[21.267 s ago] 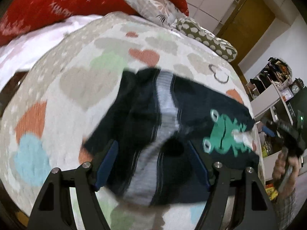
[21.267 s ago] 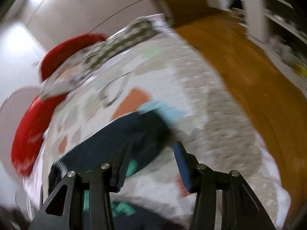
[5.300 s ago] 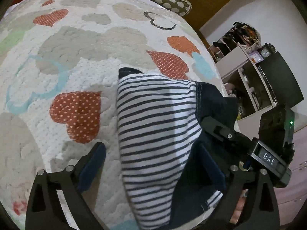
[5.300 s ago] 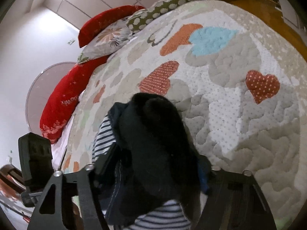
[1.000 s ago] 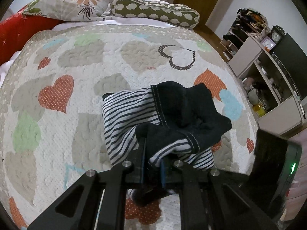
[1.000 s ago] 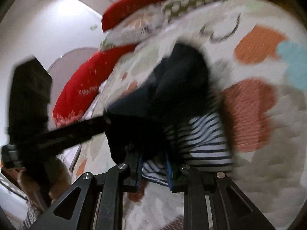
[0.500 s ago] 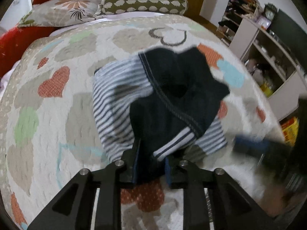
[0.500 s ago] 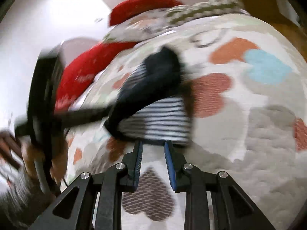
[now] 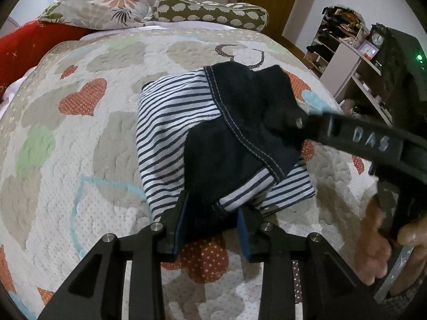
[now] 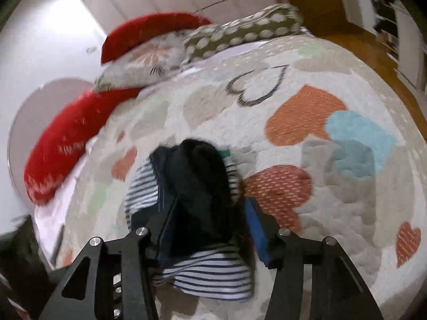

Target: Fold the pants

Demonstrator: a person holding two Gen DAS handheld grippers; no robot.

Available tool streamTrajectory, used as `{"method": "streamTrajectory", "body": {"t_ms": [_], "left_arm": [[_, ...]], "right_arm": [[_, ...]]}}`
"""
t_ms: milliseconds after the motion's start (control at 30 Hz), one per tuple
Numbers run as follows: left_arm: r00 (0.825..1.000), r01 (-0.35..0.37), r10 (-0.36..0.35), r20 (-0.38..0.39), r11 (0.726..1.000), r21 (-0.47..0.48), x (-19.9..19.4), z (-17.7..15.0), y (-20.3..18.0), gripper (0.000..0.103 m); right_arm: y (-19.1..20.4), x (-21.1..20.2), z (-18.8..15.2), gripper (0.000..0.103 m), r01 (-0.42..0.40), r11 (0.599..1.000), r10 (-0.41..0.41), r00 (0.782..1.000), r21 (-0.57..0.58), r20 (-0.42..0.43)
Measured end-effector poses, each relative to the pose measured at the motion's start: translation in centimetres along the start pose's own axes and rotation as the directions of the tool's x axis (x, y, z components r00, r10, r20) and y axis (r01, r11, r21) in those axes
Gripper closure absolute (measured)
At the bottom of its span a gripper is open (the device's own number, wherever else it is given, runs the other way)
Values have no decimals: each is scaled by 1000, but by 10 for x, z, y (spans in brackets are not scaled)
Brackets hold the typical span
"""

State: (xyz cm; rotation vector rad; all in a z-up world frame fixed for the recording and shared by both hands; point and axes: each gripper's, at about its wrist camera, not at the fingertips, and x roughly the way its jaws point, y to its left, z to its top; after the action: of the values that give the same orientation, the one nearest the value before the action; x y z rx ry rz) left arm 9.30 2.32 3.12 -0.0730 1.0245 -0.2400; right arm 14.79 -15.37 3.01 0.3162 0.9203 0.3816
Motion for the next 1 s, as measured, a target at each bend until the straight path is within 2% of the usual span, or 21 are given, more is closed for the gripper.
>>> {"method": "streamTrajectory", "body": {"t_ms": [33, 133, 200, 233, 267, 300, 333, 367, 433, 500, 600, 733, 867, 1000], "left_arm": [[1000, 10, -10, 0, 1000, -5, -1, -1, 1, 71], [1000, 28, -28, 2, 1000, -7, -2, -3, 2, 71], [1000, 31, -31, 3, 1000, -3, -1, -5, 0, 71], [1000, 23, -23, 6, 1000, -2, -1, -6, -1, 71], [1000, 19, -19, 8, 1000, -2, -2, -7, -2, 70], [1000, 20, -20, 10, 1000, -3, -5, -8, -3, 69], [999, 32, -32, 13, 999, -6, -10, -11, -3, 63], [998, 55, -54, 18, 998, -15, -17, -15, -2, 53], [995, 84, -81, 56, 995, -46, -33, -25, 3, 43], [993, 89, -83, 86, 993, -71, -43, -33, 8, 42], [989, 102, -84, 120, 983, -156, -53, -46, 23, 42], [985, 144, -113, 133, 955, -258, -57, -59, 39, 42], [983, 154, -118, 142, 948, -278, -60, -68, 44, 42], [982, 167, -132, 139, 943, -289, -59, -75, 49, 42]], "right_arm": [[3, 4, -1, 77, -29, 999, 28, 999, -17, -27], [3, -11, -7, 82, -33, 999, 33, 999, -38, -11], [-6, -17, -14, 81, -27, 1000, 27, 1000, -5, -13], [-11, -15, -17, 80, -15, 1000, 15, 1000, 10, -26], [-17, -10, -20, 74, 7, 1000, -6, 999, 24, -47], [-21, -8, -21, 60, 13, 999, -11, 999, 38, -50], [-27, -10, -23, 54, 12, 998, -9, 999, 64, -42], [-32, -14, -23, 47, 5, 995, -2, 1000, 100, -27], [-36, -31, -23, 47, -20, 990, 15, 999, 142, 36], [-26, -55, -18, 47, -3, 995, -10, 991, 97, 133], [-3, -67, -7, 48, -33, 999, 27, 985, 33, 171], [24, -38, 11, 48, -182, 983, 181, 980, 16, 84], [29, 6, 30, 48, -225, 973, 224, 974, 48, 9], [1, 27, 35, 50, -152, 976, 151, 988, 156, 18]]}}
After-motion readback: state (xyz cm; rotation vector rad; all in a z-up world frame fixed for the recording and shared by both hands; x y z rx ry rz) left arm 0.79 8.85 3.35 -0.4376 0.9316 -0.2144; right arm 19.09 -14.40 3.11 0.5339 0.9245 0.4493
